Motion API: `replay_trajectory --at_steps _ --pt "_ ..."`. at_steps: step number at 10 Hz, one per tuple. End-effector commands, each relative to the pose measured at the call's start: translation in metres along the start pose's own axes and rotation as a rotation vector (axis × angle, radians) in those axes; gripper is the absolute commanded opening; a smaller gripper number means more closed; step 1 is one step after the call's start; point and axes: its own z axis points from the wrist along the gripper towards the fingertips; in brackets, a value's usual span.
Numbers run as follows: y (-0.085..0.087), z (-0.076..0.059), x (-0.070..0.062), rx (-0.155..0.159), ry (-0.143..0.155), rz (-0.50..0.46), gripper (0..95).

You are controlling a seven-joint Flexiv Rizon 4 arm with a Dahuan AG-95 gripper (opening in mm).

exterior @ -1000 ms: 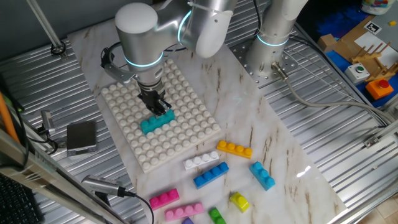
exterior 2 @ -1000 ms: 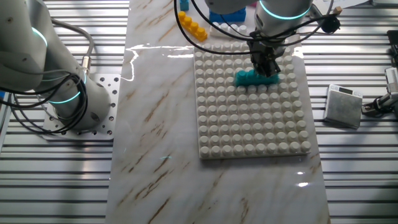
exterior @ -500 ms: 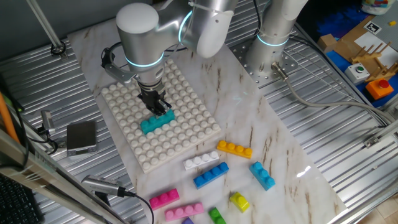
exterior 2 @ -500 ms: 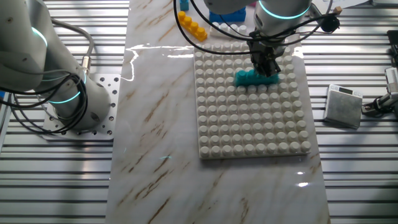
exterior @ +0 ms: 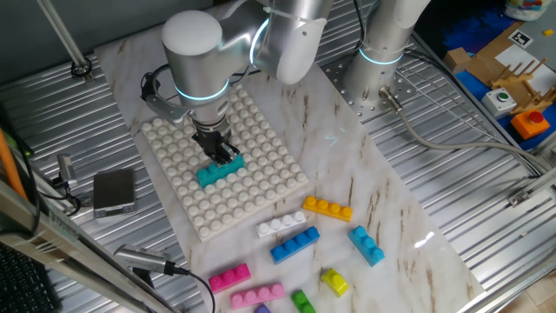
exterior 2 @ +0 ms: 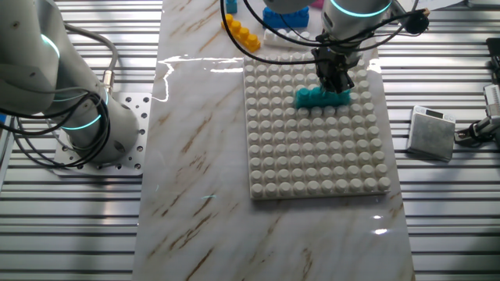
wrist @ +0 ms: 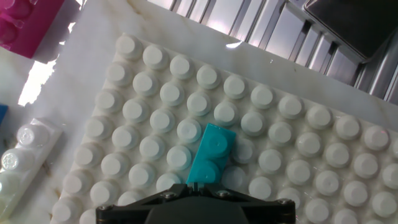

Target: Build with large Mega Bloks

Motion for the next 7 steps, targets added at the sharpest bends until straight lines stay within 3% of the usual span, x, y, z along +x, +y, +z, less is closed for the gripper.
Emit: replay_trajectory --at_steps 1,7 --pt "-0.0006 0.0014 -0.001 0.0 0.0 -0.001 0.0" --pt "0.0013 -0.0042 -0.0022 0.0 -0.001 0.001 0.0"
